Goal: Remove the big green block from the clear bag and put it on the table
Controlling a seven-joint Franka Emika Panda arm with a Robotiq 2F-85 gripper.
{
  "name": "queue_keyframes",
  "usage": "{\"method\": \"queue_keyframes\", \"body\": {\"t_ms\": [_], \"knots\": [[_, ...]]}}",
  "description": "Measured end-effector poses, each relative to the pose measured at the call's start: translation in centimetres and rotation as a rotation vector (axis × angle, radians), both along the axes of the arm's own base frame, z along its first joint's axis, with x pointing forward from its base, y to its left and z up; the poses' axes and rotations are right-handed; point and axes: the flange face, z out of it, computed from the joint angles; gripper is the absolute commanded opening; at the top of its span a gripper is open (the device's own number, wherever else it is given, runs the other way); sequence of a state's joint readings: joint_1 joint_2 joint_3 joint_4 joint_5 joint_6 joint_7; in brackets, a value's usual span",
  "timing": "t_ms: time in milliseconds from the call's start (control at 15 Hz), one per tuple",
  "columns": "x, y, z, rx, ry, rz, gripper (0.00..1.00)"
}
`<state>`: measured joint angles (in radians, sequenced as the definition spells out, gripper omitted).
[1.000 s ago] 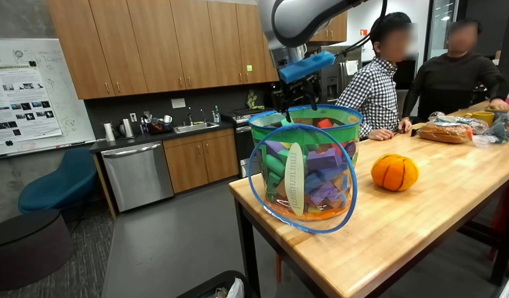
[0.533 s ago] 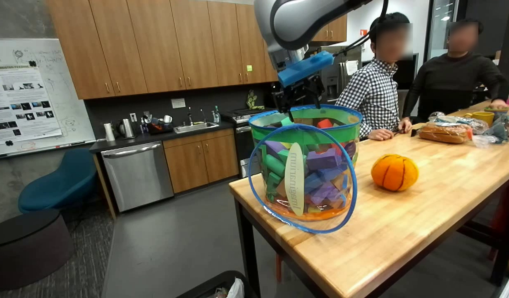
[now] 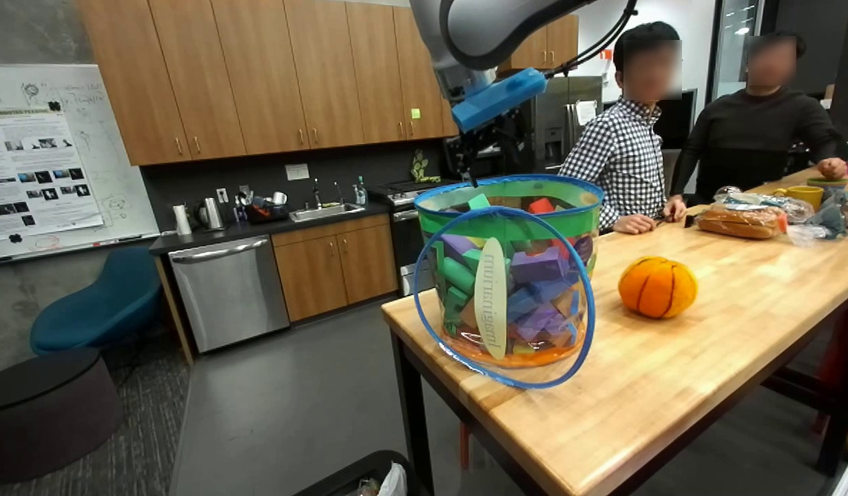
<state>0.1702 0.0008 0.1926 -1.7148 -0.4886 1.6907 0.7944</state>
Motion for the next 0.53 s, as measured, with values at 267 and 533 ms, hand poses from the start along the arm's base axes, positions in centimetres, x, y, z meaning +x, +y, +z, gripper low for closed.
{"method": "queue_keyframes", "body": {"t_ms": [267, 533], "knots": [[0.9, 2.7, -0.7, 0.048, 0.008, 0.010, 1.00], [1.4, 4.5, -1.1, 0.075, 0.024, 0.029, 1.00]]}}
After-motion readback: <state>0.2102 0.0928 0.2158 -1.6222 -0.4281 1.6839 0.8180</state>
